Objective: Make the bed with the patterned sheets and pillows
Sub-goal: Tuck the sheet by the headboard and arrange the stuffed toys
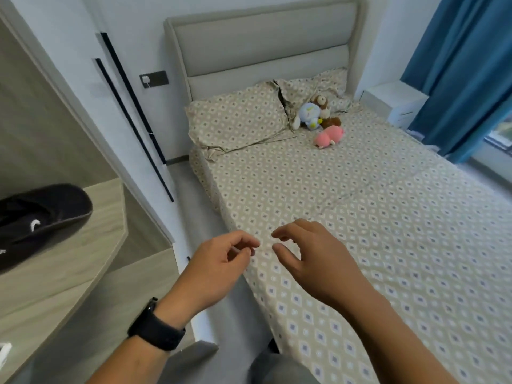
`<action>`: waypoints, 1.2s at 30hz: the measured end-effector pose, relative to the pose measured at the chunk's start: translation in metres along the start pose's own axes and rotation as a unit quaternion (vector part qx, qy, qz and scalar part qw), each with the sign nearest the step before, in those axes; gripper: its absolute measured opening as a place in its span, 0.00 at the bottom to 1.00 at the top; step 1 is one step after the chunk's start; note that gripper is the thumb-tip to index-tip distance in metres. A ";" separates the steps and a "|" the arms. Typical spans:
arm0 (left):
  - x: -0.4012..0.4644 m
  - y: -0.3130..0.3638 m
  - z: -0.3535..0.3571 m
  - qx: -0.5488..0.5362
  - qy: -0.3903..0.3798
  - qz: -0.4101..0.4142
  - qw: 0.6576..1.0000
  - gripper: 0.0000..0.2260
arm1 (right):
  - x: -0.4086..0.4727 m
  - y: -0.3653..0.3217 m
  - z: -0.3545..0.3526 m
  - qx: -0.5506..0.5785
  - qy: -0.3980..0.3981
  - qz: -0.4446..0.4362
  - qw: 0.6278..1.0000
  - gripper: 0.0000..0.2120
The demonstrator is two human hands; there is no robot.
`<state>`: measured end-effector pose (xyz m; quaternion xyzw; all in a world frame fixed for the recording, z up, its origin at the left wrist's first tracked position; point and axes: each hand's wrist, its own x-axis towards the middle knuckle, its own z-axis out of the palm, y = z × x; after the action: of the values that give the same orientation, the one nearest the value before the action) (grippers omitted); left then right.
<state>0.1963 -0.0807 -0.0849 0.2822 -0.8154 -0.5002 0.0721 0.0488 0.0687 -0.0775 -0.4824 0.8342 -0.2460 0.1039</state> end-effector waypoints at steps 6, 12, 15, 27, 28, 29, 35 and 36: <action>0.113 0.050 0.006 0.008 -0.035 0.041 0.998 0.09 | 0.078 0.056 -0.055 0.001 0.048 0.043 0.998 0.13; 0.214 0.073 0.024 0.036 -0.117 0.084 0.989 0.09 | 0.107 0.102 -0.060 0.034 0.089 0.132 0.987 0.12; 0.273 0.077 0.034 0.050 -0.176 0.104 0.978 0.09 | 0.128 0.124 -0.048 0.044 0.098 0.189 0.976 0.12; 0.520 0.049 -0.027 0.089 -0.318 0.139 0.934 0.09 | 0.347 0.146 -0.003 0.051 0.137 0.320 0.936 0.13; 0.534 0.047 -0.033 0.099 -0.331 0.138 0.928 0.09 | 0.360 0.143 -0.002 0.051 0.139 0.325 0.934 0.13; 0.546 0.045 -0.039 0.105 -0.343 0.134 0.924 0.08 | 0.371 0.139 -0.002 0.055 0.144 0.330 0.931 0.13; 0.593 0.055 -0.062 0.123 -0.386 0.162 0.900 0.08 | 0.412 0.128 -0.009 0.046 0.175 0.371 0.911 0.12; 0.594 0.056 -0.062 0.112 -0.386 0.165 0.901 0.08 | 0.413 0.129 -0.009 0.043 0.176 0.375 0.909 0.12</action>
<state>-0.2940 -0.4255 -0.1042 -0.0652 -0.8647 -0.4565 -0.1993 -0.2638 -0.2289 -0.1088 -0.0784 0.9470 -0.3055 0.0603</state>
